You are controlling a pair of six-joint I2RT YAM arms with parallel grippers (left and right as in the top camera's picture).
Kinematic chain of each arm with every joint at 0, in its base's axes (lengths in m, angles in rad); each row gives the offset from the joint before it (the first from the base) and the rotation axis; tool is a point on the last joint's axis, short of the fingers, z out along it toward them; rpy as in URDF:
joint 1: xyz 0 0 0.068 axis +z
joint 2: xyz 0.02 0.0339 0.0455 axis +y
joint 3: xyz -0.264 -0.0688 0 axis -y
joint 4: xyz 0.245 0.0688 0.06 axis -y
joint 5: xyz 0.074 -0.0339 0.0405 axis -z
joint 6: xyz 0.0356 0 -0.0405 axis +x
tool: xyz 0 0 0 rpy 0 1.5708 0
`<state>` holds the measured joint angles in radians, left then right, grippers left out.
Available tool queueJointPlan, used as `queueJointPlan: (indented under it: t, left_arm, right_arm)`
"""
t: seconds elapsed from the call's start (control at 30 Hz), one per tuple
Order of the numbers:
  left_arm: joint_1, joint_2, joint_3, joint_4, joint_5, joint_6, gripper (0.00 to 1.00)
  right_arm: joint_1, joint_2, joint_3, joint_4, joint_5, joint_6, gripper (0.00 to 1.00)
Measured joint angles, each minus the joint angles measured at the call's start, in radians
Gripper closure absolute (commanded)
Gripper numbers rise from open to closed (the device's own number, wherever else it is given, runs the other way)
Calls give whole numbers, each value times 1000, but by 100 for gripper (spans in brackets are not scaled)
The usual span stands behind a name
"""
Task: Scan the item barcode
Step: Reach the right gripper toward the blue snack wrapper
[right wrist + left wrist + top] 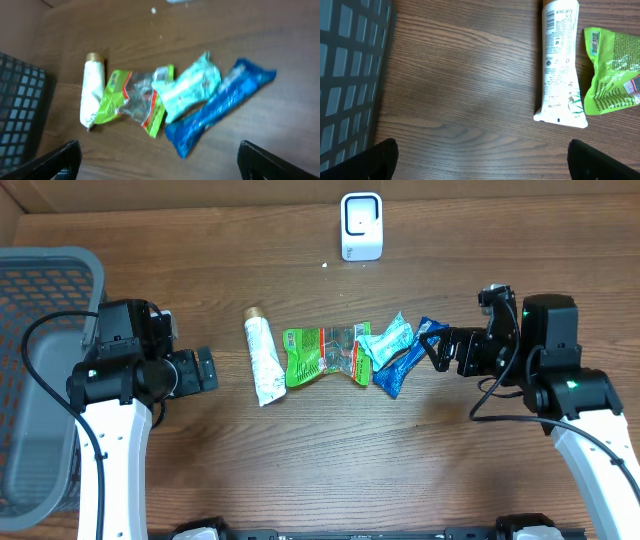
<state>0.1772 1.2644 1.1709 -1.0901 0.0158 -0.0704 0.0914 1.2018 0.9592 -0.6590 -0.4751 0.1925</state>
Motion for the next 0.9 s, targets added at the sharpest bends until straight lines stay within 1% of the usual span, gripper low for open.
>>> queueJointPlan:
  t: [0.17, 0.27, 0.37, 0.47, 0.5, 0.53, 0.63, 0.73, 0.9]
  left_arm:
    - [0, 0, 0, 0, 0, 0, 1]
    - [0, 0, 0, 0, 0, 0, 1]
    - [0, 0, 0, -1, 0, 0, 0]
    - [0, 0, 0, 0, 0, 0, 0]
    - [0, 0, 0, 0, 0, 0, 0]
    - [0, 0, 0, 0, 0, 0, 0]
    - [0, 0, 0, 0, 0, 0, 0]
    - [0, 0, 0, 0, 0, 0, 0]
    - [0, 0, 0, 0, 0, 0, 0]
  right_arm:
    - [0, 80, 11, -108, 1, 47, 0]
    - [0, 151, 60, -212, 11, 59, 0]
    - [0, 220, 201, -315, 37, 65, 0]
    - [0, 241, 337, -317, 37, 65, 0]
    - [0, 239, 388, -299, 34, 65, 9]
    - [0, 237, 401, -284, 34, 65, 14]
    - [0, 239, 402, -259, 51, 96, 25]
    - [0, 261, 389, -262, 91, 180, 30]
    - [3, 354, 309, -216, 163, 384, 36]
